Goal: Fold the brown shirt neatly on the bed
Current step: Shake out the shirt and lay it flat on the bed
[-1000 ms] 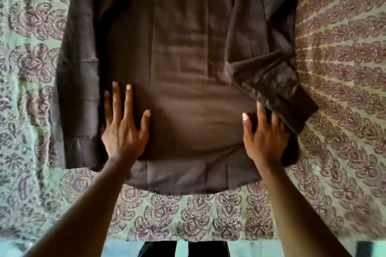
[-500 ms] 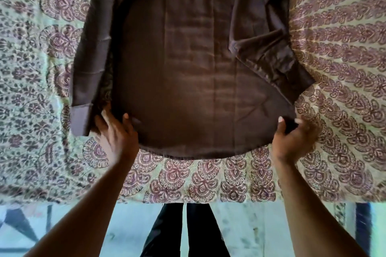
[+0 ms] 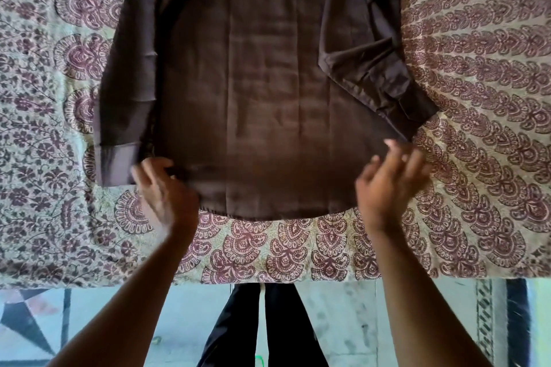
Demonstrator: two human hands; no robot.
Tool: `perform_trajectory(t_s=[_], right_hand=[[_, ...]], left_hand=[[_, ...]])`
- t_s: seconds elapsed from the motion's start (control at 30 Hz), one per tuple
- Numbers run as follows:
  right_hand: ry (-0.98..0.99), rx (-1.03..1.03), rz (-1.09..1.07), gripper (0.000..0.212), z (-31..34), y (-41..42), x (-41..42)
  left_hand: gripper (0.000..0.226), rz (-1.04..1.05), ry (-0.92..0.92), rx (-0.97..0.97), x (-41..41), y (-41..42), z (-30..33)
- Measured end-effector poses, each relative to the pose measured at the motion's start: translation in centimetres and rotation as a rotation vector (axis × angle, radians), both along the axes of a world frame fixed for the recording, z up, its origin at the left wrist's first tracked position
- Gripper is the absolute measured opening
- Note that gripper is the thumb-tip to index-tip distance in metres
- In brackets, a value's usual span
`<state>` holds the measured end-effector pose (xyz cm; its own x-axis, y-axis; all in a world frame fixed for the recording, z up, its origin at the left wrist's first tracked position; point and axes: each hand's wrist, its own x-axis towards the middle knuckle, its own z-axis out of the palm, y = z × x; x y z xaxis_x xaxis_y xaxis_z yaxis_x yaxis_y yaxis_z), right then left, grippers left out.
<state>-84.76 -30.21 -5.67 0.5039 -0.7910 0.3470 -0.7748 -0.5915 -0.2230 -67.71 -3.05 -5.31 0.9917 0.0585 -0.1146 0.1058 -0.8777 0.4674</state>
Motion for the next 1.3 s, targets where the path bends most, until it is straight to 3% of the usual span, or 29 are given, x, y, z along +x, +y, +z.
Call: perform_trajectory(t_s=[0.07,0.13,0.27,0.33,0.47,0.63,0.7,0.77,0.83,0.9,1.07,1.17,1.23,1.3], right_hand=[[-0.033,0.034,0.23,0.036,0.0,3.2,3.8],[0.008,0.16,0.373,0.043,-1.1,6.3,7.6],[0.323,0.306,0.532,0.068,-4.1,9.2,10.2],[0.406,0.287,0.472,0.071,-4.8,7.9,7.6],[0.451,0.336,0.086,0.077,-4.8,2.9,-0.3],[0.39,0.333,-0.053,0.081,-3.3,0.7,-3.2],[0.326,0.233,0.02,0.075,-2.5,2.3,0.1],[0.283,0.184,0.25,0.069,-2.6,5.0,4.5],[0.289,0.236,0.506,0.064,-3.7,7.9,7.9],[0.34,0.27,0.595,0.061,-4.8,9.5,8.9],[0.419,0.232,0.235,0.065,-5.1,2.8,0.9],[0.412,0.32,0.026,0.076,-4.6,-2.7,-5.0],[0.371,0.384,-0.168,0.081,-4.2,-4.2,-6.0],[0.31,0.302,-0.184,0.081,-3.7,-2.6,-4.0]], left_hand=[[0.024,-0.266,-0.098,-0.018,0.3,-1.5,-0.6],[0.038,-0.517,-0.125,0.019,1.6,-3.8,-1.8],[0.064,-0.784,-0.076,0.231,3.3,-5.2,-4.4],[0.071,-0.755,-0.058,0.315,2.6,-2.8,-5.4],[0.075,-0.578,-0.024,0.33,0.6,0.8,-5.4],[0.07,-0.509,-0.039,0.306,-0.6,0.0,-4.4],[0.066,-0.606,-0.078,0.26,-0.1,-2.1,-4.5],[0.063,-0.666,-0.099,0.248,0.6,-3.8,-5.2],[0.06,-0.607,-0.09,0.277,0.7,-4.3,-6.1],[0.06,-0.495,-0.051,0.272,0.5,-3.6,-6.4],[0.071,-0.475,-0.001,0.288,-0.1,-3.0,-5.6],[0.074,-0.471,-0.006,0.307,-0.1,-3.1,-5.6],[0.073,-0.472,-0.003,0.305,-0.1,-3.1,-5.7],[0.073,-0.469,-0.01,0.304,-0.2,-3.1,-5.7]])
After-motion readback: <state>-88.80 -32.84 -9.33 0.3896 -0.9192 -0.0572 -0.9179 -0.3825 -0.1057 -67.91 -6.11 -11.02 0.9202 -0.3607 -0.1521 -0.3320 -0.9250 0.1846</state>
